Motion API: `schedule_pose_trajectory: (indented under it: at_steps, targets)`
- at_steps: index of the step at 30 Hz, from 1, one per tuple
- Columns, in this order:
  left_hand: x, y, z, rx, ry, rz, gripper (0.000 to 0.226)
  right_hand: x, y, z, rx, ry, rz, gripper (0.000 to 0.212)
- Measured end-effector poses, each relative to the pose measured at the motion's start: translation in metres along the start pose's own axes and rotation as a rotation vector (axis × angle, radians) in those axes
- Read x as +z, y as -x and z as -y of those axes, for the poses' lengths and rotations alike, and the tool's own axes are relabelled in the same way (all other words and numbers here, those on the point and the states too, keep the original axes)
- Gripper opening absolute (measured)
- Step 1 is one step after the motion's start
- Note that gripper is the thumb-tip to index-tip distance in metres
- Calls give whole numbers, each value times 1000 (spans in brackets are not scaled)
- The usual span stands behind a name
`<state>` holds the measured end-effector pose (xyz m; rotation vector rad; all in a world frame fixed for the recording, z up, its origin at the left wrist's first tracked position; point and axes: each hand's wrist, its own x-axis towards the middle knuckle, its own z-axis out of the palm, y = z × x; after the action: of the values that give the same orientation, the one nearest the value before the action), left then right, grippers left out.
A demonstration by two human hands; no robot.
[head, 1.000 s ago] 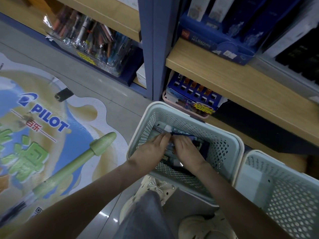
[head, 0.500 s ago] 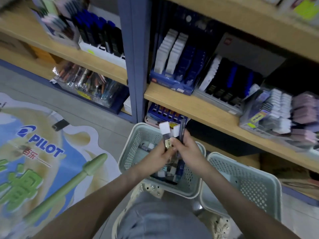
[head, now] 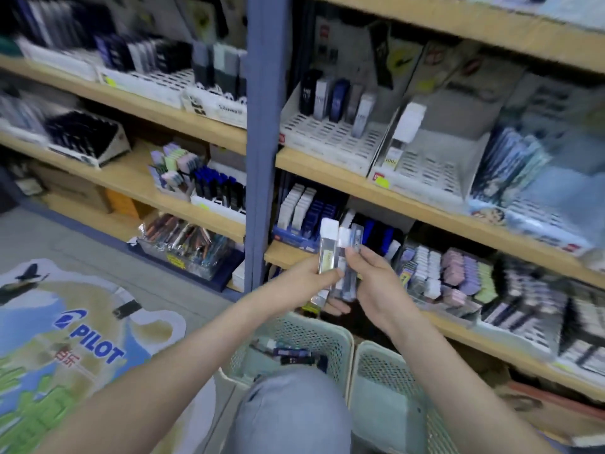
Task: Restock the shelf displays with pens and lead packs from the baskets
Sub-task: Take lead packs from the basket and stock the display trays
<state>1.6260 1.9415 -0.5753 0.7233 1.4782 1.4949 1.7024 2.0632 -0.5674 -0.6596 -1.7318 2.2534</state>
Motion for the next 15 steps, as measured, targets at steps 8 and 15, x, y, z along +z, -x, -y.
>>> schedule_pose_trajectory:
  at_steps: [8, 15]
  targets:
    - [49, -1, -87, 186, -117, -32, 30, -9, 30, 82, -335, -74, -152, 16]
    - [110, -18, -136, 238, -121, 63, 21, -83, 74, 120, -682, 281, -186, 24]
